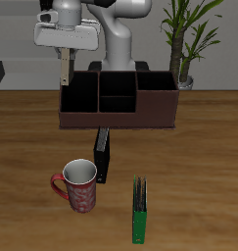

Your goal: Place the yellow book into the back desk caddy's right compartment

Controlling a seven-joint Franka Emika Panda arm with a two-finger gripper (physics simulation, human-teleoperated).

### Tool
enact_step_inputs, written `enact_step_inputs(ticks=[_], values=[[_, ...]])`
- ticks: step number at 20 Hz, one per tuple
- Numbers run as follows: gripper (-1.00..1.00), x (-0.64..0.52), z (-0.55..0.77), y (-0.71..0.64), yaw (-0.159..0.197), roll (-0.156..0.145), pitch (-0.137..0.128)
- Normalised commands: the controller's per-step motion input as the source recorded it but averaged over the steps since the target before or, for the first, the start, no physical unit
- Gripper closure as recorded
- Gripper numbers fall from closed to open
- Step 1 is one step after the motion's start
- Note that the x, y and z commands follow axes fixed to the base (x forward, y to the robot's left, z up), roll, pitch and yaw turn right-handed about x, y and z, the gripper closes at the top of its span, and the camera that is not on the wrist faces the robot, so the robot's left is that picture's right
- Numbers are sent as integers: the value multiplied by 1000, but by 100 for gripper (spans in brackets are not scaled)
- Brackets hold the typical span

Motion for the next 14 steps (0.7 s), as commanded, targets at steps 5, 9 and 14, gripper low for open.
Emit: enact_step_inputs(ticks=[5,9,14], values=[[100,-76,-105,294,-27,2,40],[100,-127,-140,455,2,24,42],[100,-120,-49,431,23,54,9]])
